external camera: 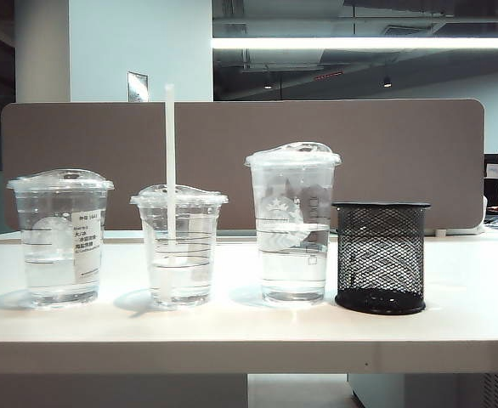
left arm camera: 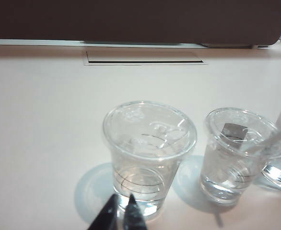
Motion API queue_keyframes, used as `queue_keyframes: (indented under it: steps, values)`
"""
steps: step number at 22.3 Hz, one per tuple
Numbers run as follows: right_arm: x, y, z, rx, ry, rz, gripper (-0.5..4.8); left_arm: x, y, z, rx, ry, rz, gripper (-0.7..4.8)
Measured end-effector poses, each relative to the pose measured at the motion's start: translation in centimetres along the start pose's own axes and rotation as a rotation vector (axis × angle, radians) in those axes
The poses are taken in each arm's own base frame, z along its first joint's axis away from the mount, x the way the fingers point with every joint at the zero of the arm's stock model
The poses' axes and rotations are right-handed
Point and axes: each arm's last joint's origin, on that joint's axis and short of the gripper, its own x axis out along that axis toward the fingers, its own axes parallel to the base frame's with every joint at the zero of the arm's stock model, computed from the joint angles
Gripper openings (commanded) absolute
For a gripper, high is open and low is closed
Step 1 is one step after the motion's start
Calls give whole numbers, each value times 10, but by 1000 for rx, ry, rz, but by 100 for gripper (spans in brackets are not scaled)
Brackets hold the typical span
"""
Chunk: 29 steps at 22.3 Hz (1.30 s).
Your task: Pick up the straw and insert it into the small coffee cup.
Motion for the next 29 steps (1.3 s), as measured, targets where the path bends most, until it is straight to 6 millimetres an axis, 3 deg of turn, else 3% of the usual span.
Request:
queue_keyframes:
  steps: [7,29]
  values:
    - [-4,-21,-6,65,52,-183,1,0,0,0,0,0,0,22]
    - [-4,-21,-11,80,97,-253,1,0,0,0,0,0,0,22]
